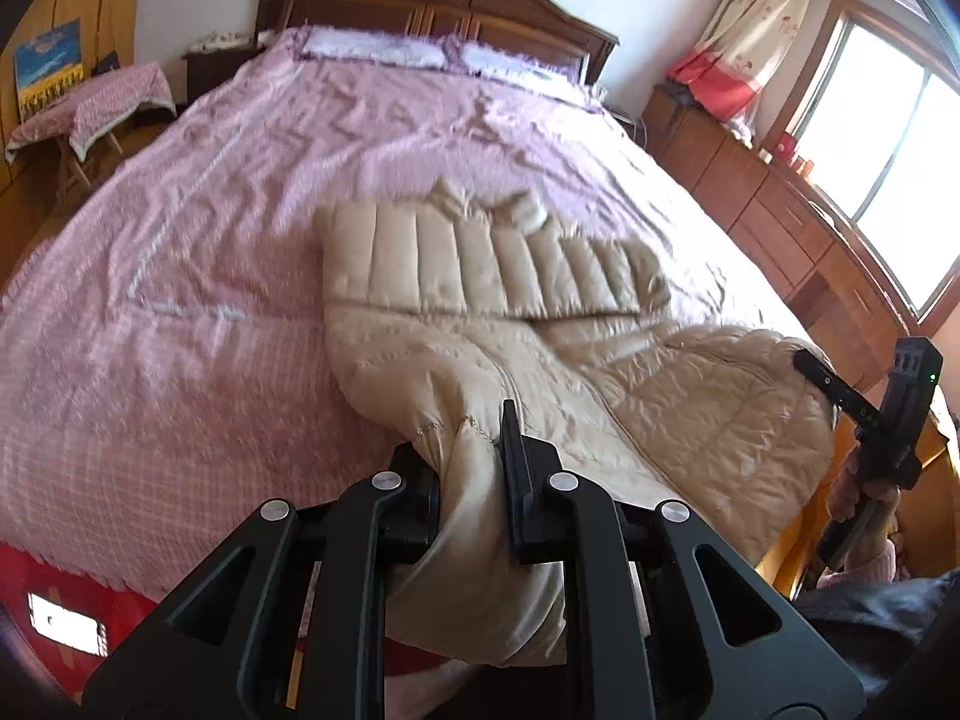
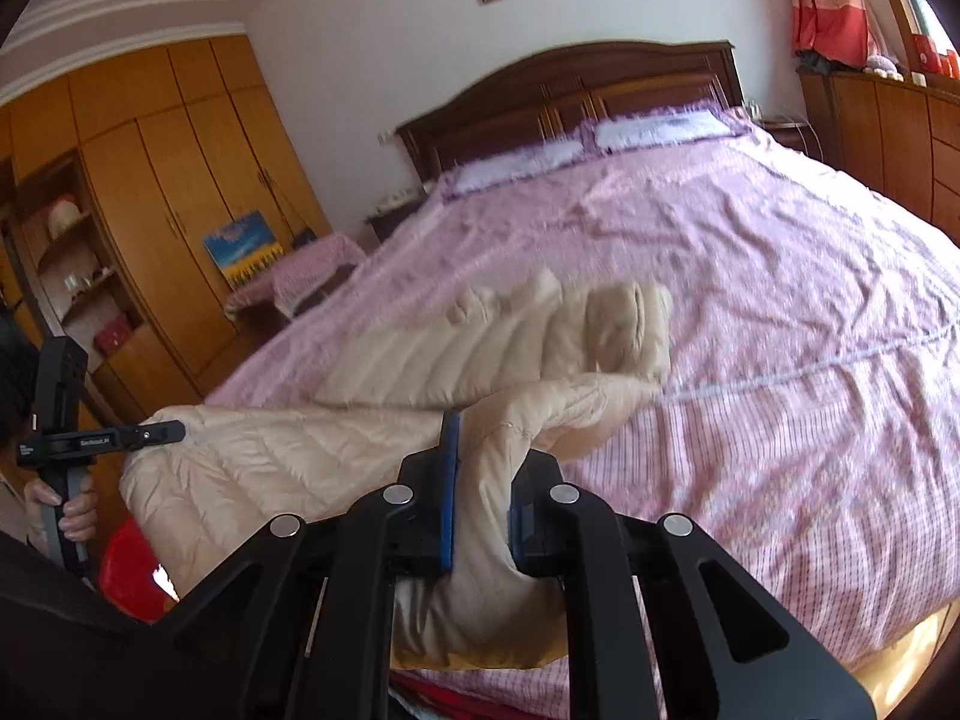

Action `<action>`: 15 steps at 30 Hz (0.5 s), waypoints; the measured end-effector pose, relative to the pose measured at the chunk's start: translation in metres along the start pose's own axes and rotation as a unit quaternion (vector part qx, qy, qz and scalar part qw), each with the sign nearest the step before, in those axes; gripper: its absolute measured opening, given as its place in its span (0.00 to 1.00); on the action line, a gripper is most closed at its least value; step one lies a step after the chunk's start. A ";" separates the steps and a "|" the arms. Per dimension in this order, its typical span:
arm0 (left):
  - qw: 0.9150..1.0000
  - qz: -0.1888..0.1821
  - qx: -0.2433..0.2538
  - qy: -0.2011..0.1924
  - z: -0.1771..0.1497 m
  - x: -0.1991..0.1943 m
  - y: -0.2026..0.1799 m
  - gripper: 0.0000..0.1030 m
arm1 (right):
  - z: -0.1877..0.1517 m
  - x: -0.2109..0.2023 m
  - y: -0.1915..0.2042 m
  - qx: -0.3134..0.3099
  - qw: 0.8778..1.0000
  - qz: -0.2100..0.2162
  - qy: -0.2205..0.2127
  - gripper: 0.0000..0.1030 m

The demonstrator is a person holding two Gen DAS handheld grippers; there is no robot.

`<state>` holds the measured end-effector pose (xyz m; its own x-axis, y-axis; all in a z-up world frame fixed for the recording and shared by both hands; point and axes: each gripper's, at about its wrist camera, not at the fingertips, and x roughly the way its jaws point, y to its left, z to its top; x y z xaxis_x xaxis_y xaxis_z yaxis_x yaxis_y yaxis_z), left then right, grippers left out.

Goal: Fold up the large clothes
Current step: 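Lift the hem with both grippers and fold it toward the collar, release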

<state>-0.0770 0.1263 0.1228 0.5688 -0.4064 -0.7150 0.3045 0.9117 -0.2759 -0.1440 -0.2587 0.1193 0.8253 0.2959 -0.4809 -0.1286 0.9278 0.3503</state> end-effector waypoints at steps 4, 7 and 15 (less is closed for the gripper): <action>1.000 0.015 -0.003 -0.007 0.022 0.013 0.006 0.15 | 0.017 0.009 -0.009 0.007 0.999 -0.024 -0.021 0.13; 0.999 0.028 -0.014 -0.013 0.042 0.028 0.009 0.15 | 0.029 0.025 -0.022 0.025 0.999 -0.034 -0.026 0.13; 0.991 0.116 0.033 -0.055 0.096 0.075 -0.005 0.16 | 0.058 0.070 -0.030 0.006 0.995 -0.088 -0.048 0.13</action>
<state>0.0372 0.0849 0.1319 0.7089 -0.1929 -0.6784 0.2024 0.9770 -0.0663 -0.0507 -0.2796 0.1220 0.8833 0.1054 -0.4568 0.0285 0.9605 0.2767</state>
